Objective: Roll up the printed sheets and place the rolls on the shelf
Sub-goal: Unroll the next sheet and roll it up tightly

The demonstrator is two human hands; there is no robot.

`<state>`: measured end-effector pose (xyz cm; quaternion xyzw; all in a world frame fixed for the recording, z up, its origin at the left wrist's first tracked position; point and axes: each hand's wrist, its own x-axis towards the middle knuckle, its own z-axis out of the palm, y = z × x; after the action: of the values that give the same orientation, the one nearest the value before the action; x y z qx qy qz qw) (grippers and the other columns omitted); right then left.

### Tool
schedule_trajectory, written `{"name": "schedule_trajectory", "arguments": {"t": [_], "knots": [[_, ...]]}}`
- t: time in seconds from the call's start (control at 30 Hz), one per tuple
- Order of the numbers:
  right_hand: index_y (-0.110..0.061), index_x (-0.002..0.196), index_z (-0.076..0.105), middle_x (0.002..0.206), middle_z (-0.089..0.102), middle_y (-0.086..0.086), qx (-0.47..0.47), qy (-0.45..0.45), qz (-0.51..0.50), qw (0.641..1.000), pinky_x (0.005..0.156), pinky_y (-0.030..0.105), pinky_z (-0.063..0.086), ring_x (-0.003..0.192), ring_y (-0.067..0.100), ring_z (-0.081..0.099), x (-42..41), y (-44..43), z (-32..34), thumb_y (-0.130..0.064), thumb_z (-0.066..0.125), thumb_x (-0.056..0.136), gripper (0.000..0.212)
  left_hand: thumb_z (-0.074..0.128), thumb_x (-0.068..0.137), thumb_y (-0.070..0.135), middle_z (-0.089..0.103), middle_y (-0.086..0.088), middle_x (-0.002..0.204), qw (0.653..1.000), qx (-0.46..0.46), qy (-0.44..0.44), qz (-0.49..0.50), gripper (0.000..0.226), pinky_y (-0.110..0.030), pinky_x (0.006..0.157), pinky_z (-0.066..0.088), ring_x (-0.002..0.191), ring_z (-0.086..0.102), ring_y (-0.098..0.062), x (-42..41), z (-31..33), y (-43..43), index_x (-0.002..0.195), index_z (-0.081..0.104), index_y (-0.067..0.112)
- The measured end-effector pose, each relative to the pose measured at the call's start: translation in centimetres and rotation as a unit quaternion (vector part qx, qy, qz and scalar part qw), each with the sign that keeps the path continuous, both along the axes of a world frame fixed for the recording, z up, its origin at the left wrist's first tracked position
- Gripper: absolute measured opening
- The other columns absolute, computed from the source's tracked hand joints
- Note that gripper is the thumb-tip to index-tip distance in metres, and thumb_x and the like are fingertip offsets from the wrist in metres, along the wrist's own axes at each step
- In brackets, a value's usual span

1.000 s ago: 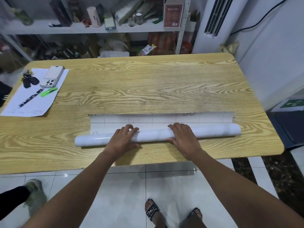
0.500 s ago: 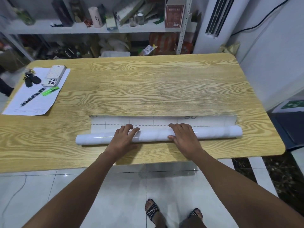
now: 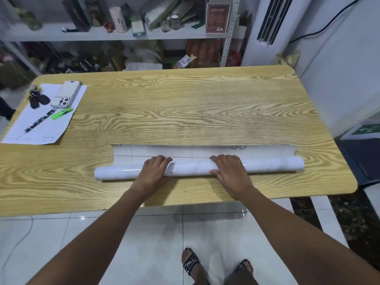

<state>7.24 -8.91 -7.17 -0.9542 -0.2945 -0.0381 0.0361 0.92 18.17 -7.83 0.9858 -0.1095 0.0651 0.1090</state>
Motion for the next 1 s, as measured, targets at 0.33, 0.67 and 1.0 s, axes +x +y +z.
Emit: {"name": "schedule_trajectory", "arguments": {"t": [0.33, 0.67, 1.0], "knots": [[-0.014, 0.121, 0.056, 0.108, 0.060, 0.003, -0.014, 0.006, 0.003, 1.000, 0.092, 0.036, 0.032, 0.097, 0.023, 0.057, 0.21, 0.31, 0.14, -0.051, 0.025, 0.091, 0.056, 0.080, 0.067, 0.024, 0.063, -0.007, 0.099, 0.999, 0.041, -0.035, 0.002, 0.059, -0.042, 0.082, 0.043, 0.089, 0.059, -0.029, 0.25, 0.09, 0.26, 0.113, 0.043, 0.015], [-0.012, 0.123, 0.056, 0.111, 0.062, 0.003, -0.022, 0.028, -0.010, 0.999, 0.097, 0.036, 0.031, 0.101, 0.022, 0.058, 0.00, -0.02, 0.41, -0.057, 0.025, 0.088, 0.065, 0.032, 0.088, 0.044, 0.062, 0.000, 0.103, 1.000, 0.001, 0.019, -0.013, 0.041, -0.050, 0.095, 0.031, 0.102, 0.047, -0.019, 0.28, -0.03, 0.54, 0.112, 0.051, 0.016], [-0.008, 0.112, 0.059, 0.112, 0.061, 0.009, -0.011, -0.007, 0.005, 1.000, 0.092, 0.037, 0.032, 0.096, 0.028, 0.059, 0.46, 0.23, -0.01, -0.047, 0.047, 0.085, 0.049, 0.026, 0.091, 0.053, 0.048, -0.007, 0.110, 1.000, 0.031, 0.000, 0.003, 0.051, -0.037, 0.091, 0.023, 0.099, 0.042, -0.023, 0.16, 0.29, 0.36, 0.120, 0.048, 0.017]]}}
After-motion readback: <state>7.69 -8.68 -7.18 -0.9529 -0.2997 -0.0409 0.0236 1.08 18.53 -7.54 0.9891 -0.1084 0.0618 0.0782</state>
